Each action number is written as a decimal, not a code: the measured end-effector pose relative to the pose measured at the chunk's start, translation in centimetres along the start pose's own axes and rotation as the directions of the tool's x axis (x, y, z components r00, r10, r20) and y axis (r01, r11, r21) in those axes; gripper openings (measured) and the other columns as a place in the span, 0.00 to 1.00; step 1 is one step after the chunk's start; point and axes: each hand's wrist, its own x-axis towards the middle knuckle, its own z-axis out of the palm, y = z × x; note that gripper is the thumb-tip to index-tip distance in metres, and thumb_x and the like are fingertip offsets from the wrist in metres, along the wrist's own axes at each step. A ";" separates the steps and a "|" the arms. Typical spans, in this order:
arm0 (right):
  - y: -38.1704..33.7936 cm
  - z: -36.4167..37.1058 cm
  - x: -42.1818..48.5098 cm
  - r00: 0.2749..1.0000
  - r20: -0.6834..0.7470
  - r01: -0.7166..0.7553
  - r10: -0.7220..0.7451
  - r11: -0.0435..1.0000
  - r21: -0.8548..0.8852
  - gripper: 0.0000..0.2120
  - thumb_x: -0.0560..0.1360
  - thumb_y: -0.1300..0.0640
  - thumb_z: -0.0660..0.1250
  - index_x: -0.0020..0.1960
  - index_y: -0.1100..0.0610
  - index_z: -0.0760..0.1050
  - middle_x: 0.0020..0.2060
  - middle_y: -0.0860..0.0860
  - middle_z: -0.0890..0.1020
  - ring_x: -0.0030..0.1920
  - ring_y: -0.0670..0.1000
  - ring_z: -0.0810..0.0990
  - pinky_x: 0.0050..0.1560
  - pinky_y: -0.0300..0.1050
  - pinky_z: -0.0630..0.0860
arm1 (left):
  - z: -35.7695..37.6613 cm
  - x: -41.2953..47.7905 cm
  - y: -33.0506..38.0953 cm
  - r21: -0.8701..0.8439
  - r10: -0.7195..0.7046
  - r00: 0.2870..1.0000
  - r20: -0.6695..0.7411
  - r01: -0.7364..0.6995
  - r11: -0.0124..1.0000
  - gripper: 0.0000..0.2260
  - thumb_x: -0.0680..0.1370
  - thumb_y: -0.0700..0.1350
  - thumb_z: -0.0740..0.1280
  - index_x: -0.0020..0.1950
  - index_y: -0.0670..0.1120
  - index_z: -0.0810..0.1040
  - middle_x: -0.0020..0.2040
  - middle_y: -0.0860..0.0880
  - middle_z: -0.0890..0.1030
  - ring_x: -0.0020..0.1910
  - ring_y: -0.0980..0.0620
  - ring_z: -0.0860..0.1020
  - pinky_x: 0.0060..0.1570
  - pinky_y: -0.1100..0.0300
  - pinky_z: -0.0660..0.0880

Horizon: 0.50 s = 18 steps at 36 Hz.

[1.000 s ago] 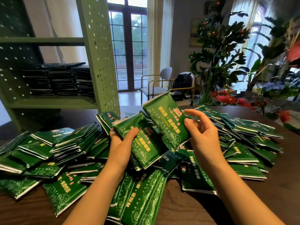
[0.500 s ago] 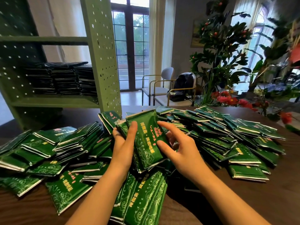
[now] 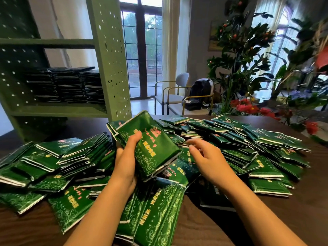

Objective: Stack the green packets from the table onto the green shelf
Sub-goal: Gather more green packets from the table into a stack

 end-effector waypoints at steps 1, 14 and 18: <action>0.1 -0.1 0.0 0.999 0.046 -0.021 0.024 0.998 -0.060 0.14 0.80 0.51 0.59 0.62 0.53 0.76 0.47 0.44 0.79 0.46 0.43 0.76 0.48 0.42 0.71 | -0.1 0.1 0.0 -0.014 -0.013 1.000 -0.008 0.013 1.000 0.42 0.57 0.62 0.75 0.66 0.44 0.74 0.59 0.41 0.81 0.53 0.43 0.82 0.44 0.52 0.78; -0.4 0.1 -0.6 0.920 0.326 -0.165 0.219 0.969 -0.186 0.34 0.71 0.44 0.71 0.73 0.51 0.63 0.67 0.51 0.73 0.64 0.51 0.73 0.64 0.45 0.69 | -0.2 0.3 -0.2 -0.039 -0.035 0.999 0.005 0.036 0.999 0.38 0.57 0.61 0.76 0.63 0.44 0.78 0.59 0.40 0.81 0.55 0.42 0.82 0.48 0.49 0.78; -0.6 -0.8 -0.3 0.935 0.271 -0.199 0.227 0.972 -0.127 0.26 0.71 0.50 0.73 0.66 0.54 0.71 0.59 0.50 0.76 0.58 0.49 0.75 0.57 0.41 0.70 | -0.2 0.3 -0.1 -0.036 -0.034 0.999 -0.019 0.033 0.999 0.44 0.55 0.64 0.75 0.66 0.45 0.75 0.60 0.41 0.80 0.55 0.42 0.82 0.46 0.51 0.78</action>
